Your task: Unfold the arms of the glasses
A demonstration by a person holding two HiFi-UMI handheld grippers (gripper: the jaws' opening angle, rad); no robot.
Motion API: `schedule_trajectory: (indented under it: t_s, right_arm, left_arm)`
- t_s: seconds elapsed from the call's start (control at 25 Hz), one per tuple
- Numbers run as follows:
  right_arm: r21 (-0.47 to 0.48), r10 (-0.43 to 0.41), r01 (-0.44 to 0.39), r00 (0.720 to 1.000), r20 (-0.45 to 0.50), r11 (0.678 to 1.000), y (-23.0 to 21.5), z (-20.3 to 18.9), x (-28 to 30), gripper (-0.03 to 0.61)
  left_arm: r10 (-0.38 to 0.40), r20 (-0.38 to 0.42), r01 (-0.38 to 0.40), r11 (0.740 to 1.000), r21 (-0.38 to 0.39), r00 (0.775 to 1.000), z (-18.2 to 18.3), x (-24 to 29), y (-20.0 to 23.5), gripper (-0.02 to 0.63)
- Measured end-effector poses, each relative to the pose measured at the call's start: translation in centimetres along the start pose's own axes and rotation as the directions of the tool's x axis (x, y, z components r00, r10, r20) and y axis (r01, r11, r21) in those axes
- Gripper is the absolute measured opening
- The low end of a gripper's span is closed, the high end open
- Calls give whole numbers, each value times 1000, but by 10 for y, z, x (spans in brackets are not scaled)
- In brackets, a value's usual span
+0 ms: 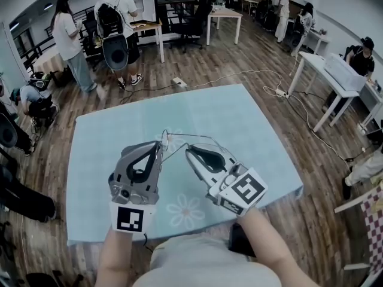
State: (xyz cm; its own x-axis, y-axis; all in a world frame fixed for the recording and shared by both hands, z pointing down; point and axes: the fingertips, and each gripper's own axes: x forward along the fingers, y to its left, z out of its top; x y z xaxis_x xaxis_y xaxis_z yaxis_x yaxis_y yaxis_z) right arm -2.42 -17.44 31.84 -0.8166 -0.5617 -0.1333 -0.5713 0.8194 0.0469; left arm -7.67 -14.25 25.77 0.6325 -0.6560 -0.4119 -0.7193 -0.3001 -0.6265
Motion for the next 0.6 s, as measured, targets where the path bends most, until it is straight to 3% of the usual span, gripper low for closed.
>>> schedule_trajectory:
  t_s: [0.32, 0.6]
  right_arm:
    - [14, 12, -13, 1000, 9, 1000, -2, 1, -4, 35]
    - [74, 92, -97, 993, 68, 993, 2, 7, -10, 35]
  left_arm:
    - [6, -8, -6, 1000, 4, 1000, -5, 0, 2, 8]
    - [16, -21, -16, 1000, 14, 1000, -8, -3, 10, 8]
